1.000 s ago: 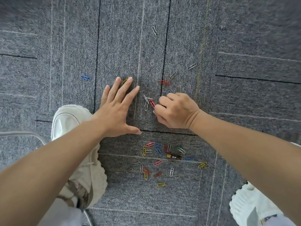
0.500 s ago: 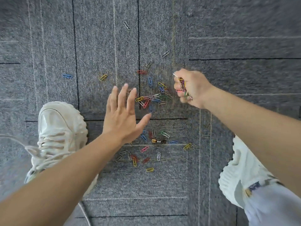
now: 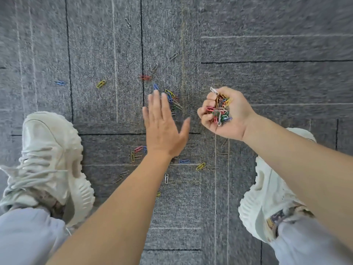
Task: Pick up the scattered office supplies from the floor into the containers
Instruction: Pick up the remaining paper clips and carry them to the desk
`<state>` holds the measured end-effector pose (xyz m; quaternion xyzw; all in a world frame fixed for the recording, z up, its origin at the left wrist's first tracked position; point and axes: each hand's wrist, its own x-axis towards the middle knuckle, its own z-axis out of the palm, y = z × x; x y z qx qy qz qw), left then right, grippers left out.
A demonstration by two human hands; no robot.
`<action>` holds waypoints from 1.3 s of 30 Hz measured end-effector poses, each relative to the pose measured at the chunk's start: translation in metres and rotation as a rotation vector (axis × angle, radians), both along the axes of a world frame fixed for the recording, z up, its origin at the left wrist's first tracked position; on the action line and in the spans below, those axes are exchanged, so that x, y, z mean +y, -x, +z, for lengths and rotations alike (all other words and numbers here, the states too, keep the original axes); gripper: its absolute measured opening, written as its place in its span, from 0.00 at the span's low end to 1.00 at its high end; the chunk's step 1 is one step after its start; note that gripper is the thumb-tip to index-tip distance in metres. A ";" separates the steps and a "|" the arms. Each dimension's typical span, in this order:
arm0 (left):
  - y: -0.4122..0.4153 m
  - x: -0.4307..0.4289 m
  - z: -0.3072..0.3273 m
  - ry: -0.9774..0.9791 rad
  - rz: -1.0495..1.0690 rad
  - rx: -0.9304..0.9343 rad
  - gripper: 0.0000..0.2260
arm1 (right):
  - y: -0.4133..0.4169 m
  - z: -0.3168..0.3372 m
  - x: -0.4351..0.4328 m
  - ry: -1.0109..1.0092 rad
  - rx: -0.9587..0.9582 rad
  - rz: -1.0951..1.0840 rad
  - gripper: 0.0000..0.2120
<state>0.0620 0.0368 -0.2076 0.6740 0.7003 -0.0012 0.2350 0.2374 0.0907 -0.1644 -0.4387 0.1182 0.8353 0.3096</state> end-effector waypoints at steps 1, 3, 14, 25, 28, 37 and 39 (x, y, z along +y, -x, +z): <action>-0.004 0.001 0.001 -0.004 -0.062 -0.012 0.39 | -0.002 0.000 0.002 -0.007 0.008 0.001 0.11; -0.007 0.003 0.004 0.015 -0.109 -0.058 0.36 | -0.003 0.001 0.004 -0.016 0.015 0.001 0.12; 0.061 -0.056 0.063 0.211 -0.225 -0.022 0.21 | 0.013 0.004 0.011 -0.040 -0.099 0.099 0.15; 0.036 -0.043 0.060 0.411 -0.136 0.050 0.10 | 0.042 0.005 0.004 0.139 -0.238 0.085 0.12; 0.035 -0.037 0.061 0.400 -0.119 0.048 0.11 | 0.039 0.004 0.006 0.131 -0.207 0.128 0.13; 0.051 -0.001 0.075 0.292 0.082 -0.193 0.08 | 0.047 0.014 0.025 0.065 -0.199 0.163 0.16; 0.056 0.012 0.082 0.283 0.157 -0.261 0.05 | 0.050 0.023 0.030 0.065 -0.180 0.160 0.17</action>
